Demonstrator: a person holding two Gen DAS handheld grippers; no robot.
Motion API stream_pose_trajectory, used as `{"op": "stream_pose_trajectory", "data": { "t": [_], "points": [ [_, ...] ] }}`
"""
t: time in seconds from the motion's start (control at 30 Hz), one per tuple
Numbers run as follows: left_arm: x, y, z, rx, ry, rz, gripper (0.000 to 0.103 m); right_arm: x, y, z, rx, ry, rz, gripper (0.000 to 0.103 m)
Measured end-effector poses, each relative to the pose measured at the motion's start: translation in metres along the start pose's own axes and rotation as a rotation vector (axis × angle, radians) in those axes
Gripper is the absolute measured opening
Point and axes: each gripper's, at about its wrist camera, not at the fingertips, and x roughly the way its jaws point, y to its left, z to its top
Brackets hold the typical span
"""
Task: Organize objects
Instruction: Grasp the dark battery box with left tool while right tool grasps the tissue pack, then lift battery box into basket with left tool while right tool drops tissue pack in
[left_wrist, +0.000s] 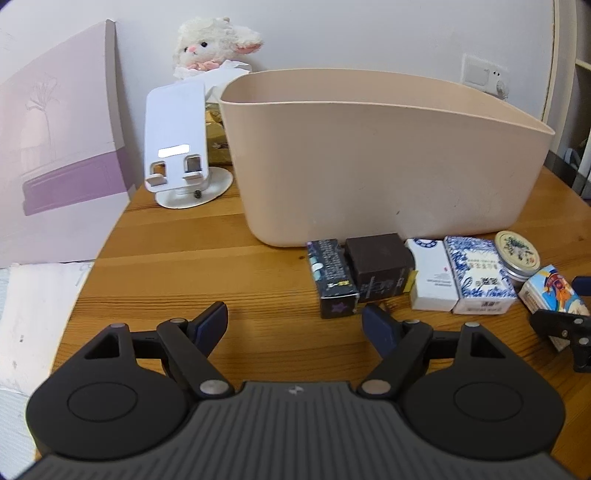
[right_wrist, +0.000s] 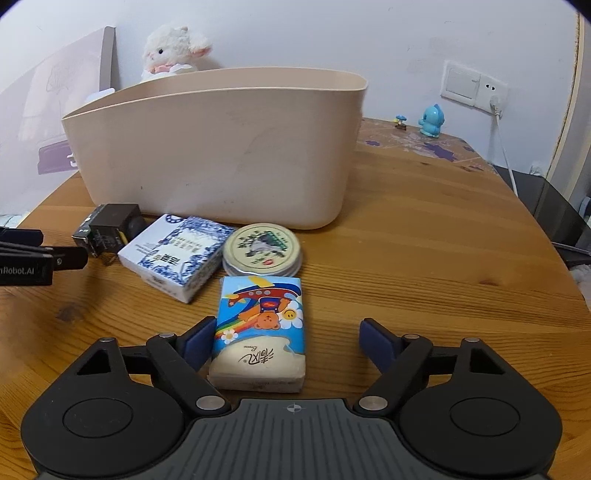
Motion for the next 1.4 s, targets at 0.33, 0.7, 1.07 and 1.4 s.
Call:
{"op": "stream_pose_trajectory", "data": {
  "t": [0.33, 0.7, 1.07, 1.4],
  "points": [
    [0.014, 0.003, 0.000, -0.045, -0.011, 0.035, 0.077, -0.001, -0.001, -0.004, -0.011, -0.022, 0.014, 0.079],
    [0.019, 0.000, 0.006, 0.028, -0.040, -0.015, 0.037, -0.004, -0.002, -0.003, -0.012, -0.028, 0.025, 0.046],
    [0.000, -0.008, 0.005, 0.052, -0.035, -0.064, 0.025, -0.014, -0.007, -0.001, 0.010, -0.009, 0.051, 0.042],
    [-0.054, 0.001, 0.010, 0.034, -0.106, -0.056, 0.024, -0.053, -0.011, 0.011, -0.002, -0.088, 0.076, 0.042]
  ]
}}
